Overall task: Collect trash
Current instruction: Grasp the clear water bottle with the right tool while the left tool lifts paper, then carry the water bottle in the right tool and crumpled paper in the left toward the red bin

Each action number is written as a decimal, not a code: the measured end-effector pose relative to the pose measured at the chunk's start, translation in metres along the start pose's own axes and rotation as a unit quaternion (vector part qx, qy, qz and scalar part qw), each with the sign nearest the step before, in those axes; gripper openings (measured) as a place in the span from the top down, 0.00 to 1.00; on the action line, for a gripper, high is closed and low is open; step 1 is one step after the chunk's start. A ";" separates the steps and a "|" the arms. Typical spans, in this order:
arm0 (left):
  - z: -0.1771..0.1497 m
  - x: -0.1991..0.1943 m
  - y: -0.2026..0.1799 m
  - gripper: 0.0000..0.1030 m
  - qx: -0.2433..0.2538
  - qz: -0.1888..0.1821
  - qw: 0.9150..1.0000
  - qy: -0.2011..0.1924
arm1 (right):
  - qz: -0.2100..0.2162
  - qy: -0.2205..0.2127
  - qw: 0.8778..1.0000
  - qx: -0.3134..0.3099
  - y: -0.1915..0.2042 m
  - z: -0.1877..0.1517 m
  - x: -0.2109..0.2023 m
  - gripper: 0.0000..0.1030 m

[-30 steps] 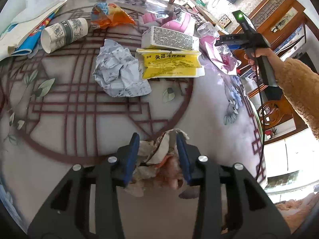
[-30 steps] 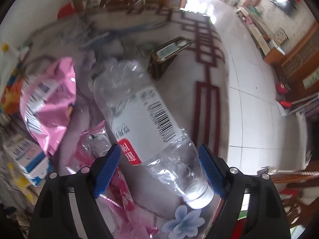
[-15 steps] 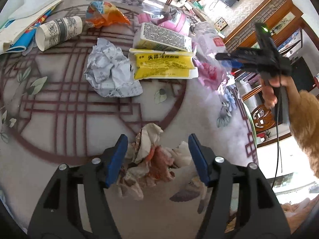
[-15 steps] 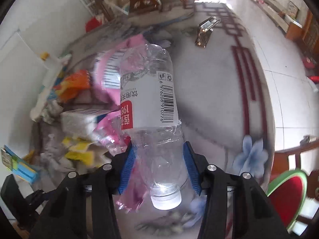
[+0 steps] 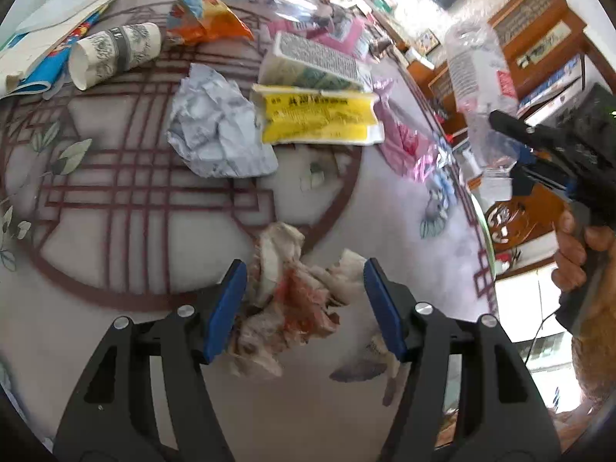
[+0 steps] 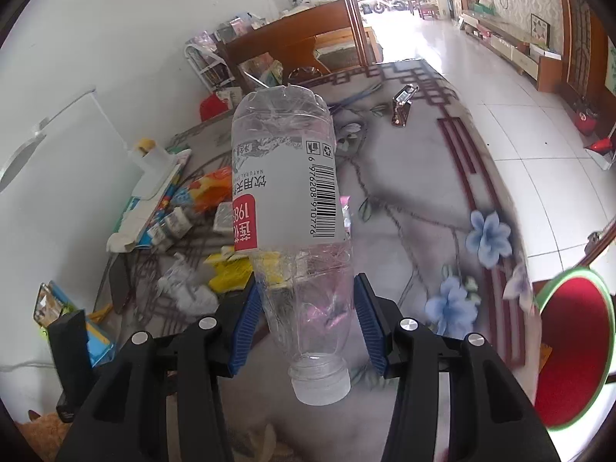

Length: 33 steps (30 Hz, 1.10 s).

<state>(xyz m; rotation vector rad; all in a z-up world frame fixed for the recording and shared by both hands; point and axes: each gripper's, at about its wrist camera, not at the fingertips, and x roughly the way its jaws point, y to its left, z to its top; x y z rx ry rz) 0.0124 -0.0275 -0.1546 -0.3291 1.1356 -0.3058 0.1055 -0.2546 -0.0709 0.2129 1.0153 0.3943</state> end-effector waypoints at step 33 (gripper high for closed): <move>0.031 -0.040 -0.059 0.77 0.065 -0.026 0.994 -0.082 | 0.009 -0.040 0.997 0.059 0.005 -0.046 -0.041 0.55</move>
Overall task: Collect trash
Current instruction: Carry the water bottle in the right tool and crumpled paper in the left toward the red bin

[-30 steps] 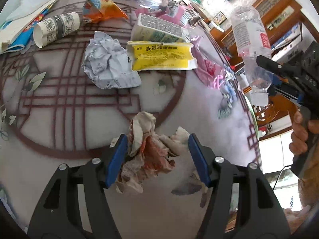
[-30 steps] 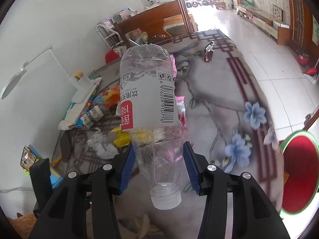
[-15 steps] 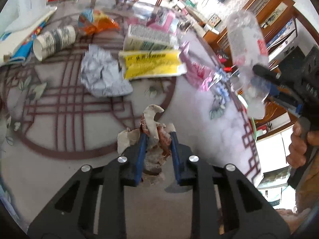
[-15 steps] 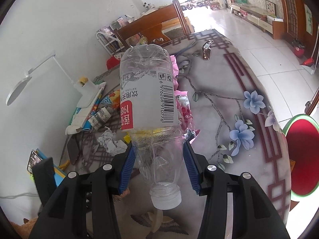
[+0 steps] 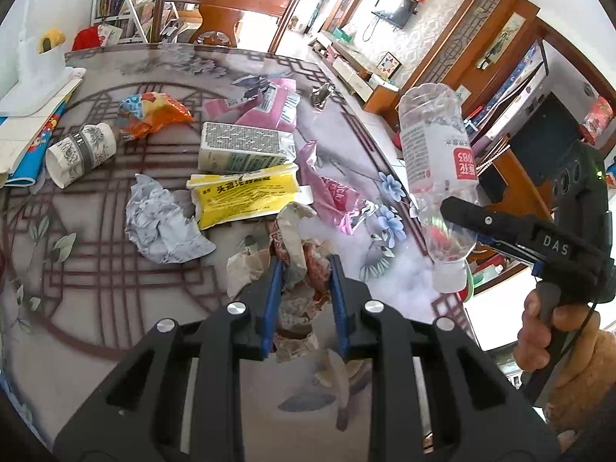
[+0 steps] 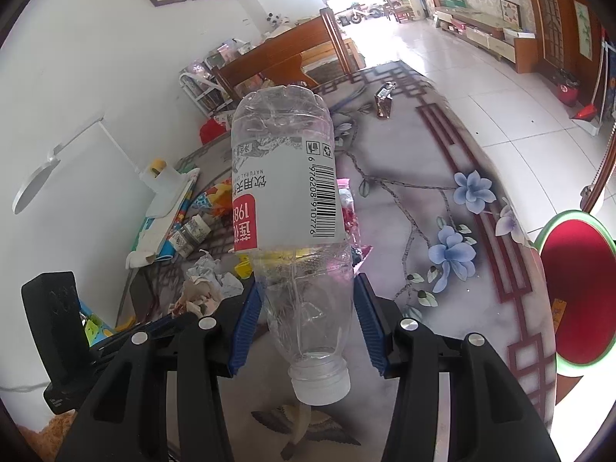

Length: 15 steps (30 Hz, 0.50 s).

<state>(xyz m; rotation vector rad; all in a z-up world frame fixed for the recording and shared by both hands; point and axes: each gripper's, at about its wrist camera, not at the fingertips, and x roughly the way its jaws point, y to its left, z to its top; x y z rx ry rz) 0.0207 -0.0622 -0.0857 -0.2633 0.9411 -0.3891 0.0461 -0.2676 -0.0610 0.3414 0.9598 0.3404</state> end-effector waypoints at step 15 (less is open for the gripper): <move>-0.002 0.000 0.000 0.77 -0.006 -0.002 1.000 0.003 | 0.005 0.010 1.000 0.003 -0.001 0.000 0.005 0.55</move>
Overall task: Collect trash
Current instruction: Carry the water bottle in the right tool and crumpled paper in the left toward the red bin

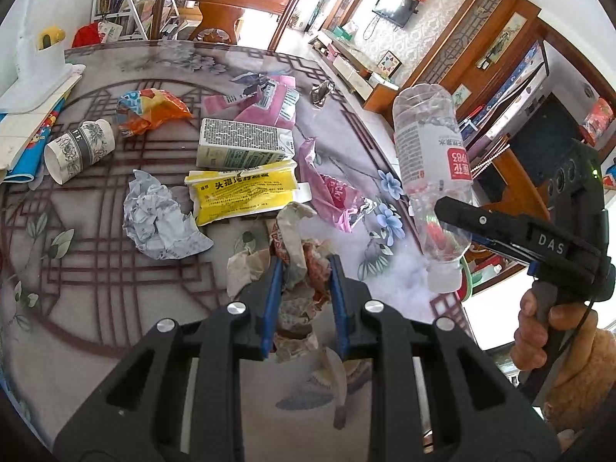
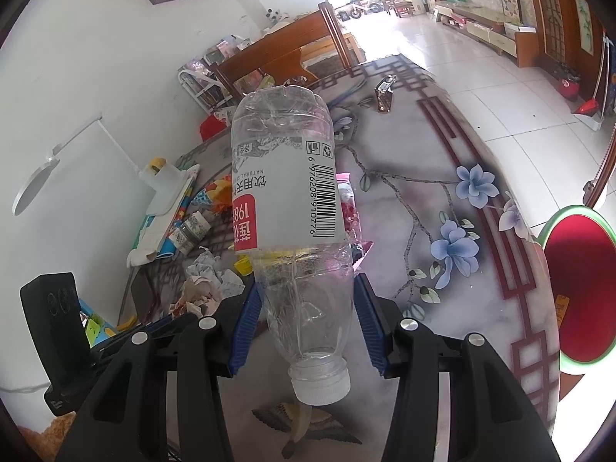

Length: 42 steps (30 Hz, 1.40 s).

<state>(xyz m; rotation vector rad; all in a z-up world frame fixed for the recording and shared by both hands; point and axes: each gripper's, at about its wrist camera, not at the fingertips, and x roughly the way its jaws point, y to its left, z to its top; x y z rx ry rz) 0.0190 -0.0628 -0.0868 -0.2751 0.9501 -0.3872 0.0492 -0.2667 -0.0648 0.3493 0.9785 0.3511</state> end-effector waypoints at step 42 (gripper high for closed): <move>0.034 0.061 -0.102 0.77 0.037 -0.070 0.997 0.025 | -0.048 -0.033 0.996 0.073 -0.098 0.000 -0.059 0.55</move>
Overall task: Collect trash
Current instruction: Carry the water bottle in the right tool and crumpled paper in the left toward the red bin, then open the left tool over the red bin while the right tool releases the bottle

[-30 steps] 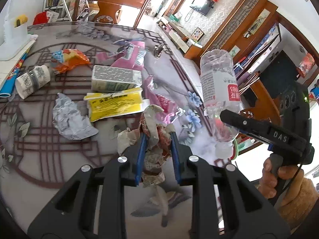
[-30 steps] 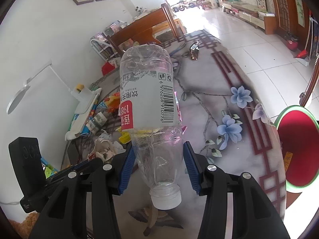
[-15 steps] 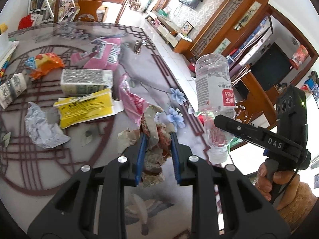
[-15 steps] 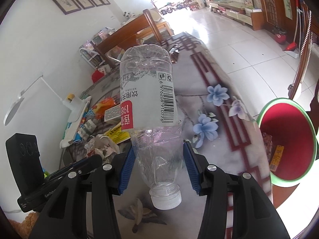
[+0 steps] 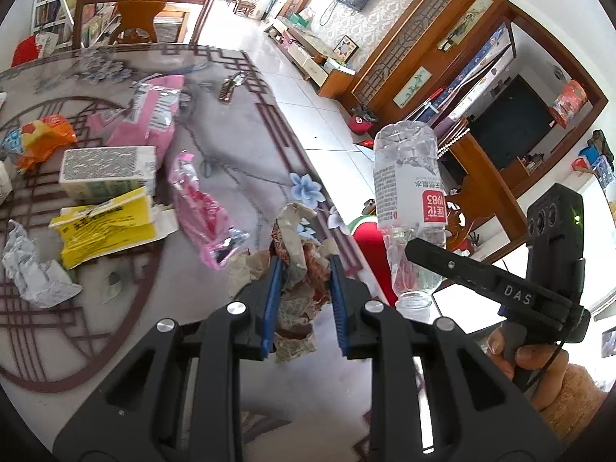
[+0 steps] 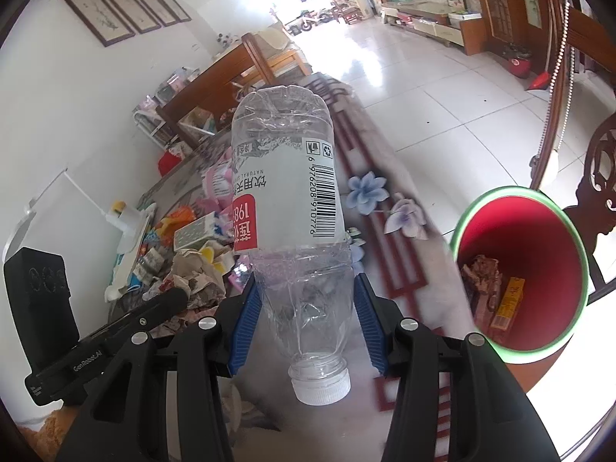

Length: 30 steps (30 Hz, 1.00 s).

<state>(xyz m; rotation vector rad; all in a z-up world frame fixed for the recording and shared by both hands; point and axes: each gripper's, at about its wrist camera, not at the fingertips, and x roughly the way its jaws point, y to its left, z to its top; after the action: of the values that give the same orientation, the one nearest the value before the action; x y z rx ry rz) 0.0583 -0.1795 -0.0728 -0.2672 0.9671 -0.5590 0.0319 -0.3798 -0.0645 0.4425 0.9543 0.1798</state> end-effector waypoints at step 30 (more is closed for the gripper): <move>0.031 0.127 -0.144 0.77 0.037 -0.054 0.997 0.044 | -0.046 -0.040 0.996 0.069 -0.156 0.027 -0.077 0.55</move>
<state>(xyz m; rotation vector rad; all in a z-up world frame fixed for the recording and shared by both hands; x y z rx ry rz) 0.0926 -0.3706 -0.0792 -0.2309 1.0177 -0.7100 0.0033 -0.5536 -0.0628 0.5281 0.9099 0.0133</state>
